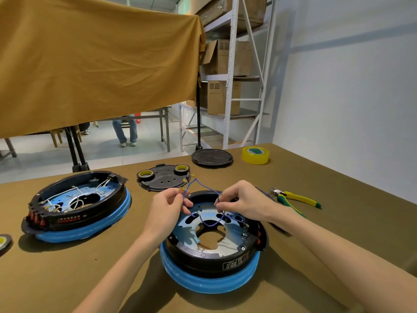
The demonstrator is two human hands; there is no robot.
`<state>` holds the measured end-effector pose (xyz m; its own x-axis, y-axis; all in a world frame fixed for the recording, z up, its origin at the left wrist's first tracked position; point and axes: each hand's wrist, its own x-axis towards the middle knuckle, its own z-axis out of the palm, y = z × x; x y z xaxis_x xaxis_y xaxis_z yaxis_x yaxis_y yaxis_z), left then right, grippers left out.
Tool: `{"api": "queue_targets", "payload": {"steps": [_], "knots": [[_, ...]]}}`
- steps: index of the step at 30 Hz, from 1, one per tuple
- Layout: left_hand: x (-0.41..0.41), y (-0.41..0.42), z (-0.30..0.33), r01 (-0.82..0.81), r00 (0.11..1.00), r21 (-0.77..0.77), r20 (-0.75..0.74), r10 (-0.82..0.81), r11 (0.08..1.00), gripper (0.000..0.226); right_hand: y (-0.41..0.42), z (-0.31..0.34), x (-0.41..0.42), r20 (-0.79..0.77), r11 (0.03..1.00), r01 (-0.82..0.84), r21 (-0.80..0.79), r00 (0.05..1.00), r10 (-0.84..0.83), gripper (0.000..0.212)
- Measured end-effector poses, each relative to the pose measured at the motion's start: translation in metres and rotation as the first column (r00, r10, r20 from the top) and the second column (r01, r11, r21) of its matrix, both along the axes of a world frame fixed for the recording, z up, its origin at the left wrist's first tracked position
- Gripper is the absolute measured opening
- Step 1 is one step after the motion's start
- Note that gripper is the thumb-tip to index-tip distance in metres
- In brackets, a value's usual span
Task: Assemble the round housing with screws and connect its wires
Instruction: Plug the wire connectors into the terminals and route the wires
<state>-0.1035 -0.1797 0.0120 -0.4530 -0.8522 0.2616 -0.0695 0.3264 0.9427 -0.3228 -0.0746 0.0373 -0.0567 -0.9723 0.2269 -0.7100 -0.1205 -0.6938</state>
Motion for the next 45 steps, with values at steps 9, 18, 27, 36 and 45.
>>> {"api": "queue_targets", "payload": {"steps": [9, 18, 27, 36, 45], "knots": [[0.0, 0.004, -0.008, 0.011, 0.992, -0.186, 0.125, 0.013, 0.982, 0.026, 0.01, 0.011, -0.025, 0.041, 0.907, 0.388, -0.163, 0.921, -0.387, 0.01], [0.007, 0.006, -0.013, 0.067, 0.963, -0.367, 0.268, 0.037, 0.928, 0.022, 0.025, -0.02, -0.056, -0.263, 0.803, 0.593, 0.062, 0.785, -0.56, 0.021], [0.014, 0.009, -0.017, 0.023, 0.961, -0.407, 0.261, 0.092, 0.913, 0.019, 0.03, -0.03, -0.06, -0.516, 0.757, 0.621, 0.203, 0.725, -0.456, 0.027], [0.013, 0.01, -0.017, 0.008, 0.957, -0.406, 0.267, 0.11, 0.914, 0.019, 0.046, -0.012, -0.073, -0.499, 0.735, 0.622, 0.271, 0.743, -0.446, 0.018], [0.011, 0.011, -0.016, -0.001, 0.959, -0.4, 0.26, 0.115, 0.917, 0.019, 0.023, -0.007, -0.088, -0.336, 0.654, 0.695, 0.3, 0.718, -0.609, 0.012]]}}
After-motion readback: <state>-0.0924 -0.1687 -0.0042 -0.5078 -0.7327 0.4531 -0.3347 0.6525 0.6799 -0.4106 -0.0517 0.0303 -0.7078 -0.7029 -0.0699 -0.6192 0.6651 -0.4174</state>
